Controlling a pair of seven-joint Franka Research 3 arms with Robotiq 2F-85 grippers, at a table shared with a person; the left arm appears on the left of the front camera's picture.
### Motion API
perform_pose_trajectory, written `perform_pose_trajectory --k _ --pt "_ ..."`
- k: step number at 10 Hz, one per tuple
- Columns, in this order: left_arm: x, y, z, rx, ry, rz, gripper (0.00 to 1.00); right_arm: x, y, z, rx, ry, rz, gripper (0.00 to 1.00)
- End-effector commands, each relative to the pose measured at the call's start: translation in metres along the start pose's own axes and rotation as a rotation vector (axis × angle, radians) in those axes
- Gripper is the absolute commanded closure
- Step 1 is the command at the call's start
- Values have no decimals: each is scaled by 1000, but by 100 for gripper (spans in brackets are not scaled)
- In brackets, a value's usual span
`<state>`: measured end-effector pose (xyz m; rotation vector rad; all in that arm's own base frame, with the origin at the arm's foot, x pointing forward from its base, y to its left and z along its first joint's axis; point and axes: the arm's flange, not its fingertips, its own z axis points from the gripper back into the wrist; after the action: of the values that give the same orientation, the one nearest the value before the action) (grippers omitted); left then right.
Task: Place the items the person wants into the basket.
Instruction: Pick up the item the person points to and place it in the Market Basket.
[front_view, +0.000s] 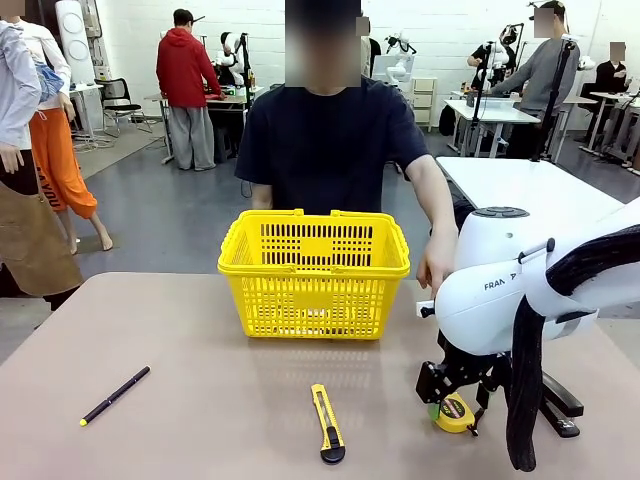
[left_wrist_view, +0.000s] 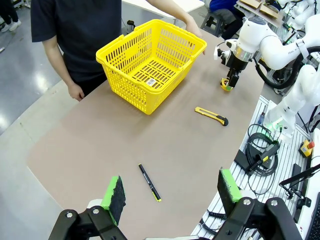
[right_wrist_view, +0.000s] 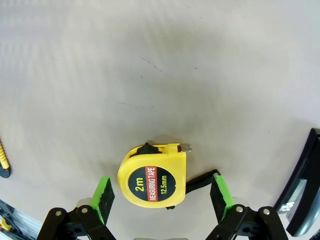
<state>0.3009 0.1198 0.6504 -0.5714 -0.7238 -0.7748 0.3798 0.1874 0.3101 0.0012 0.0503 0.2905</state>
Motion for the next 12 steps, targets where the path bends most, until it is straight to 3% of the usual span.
perform_pose_trajectory --k 1,4,5,6,7,8,12 --pt "1 -1 1 -12 -5 -5 4 0 3 -6 42 4 12 0" --pt "1 -1 1 -12 -5 -5 4 -1 3 -6 49 39 20 3" --pt "1 -1 1 -12 -5 -5 4 0 3 -6 50 45 26 17" --pt "1 -1 1 -12 -5 -5 4 0 2 -7 51 55 26 61" --pt "1 -1 1 -12 -5 -5 4 0 2 -7 50 56 29 76" --pt "1 -1 1 -12 -5 -5 4 0 3 -8 52 57 31 100" --pt "1 -1 1 -12 -5 -5 4 -1 4 -6 57 54 30 96"
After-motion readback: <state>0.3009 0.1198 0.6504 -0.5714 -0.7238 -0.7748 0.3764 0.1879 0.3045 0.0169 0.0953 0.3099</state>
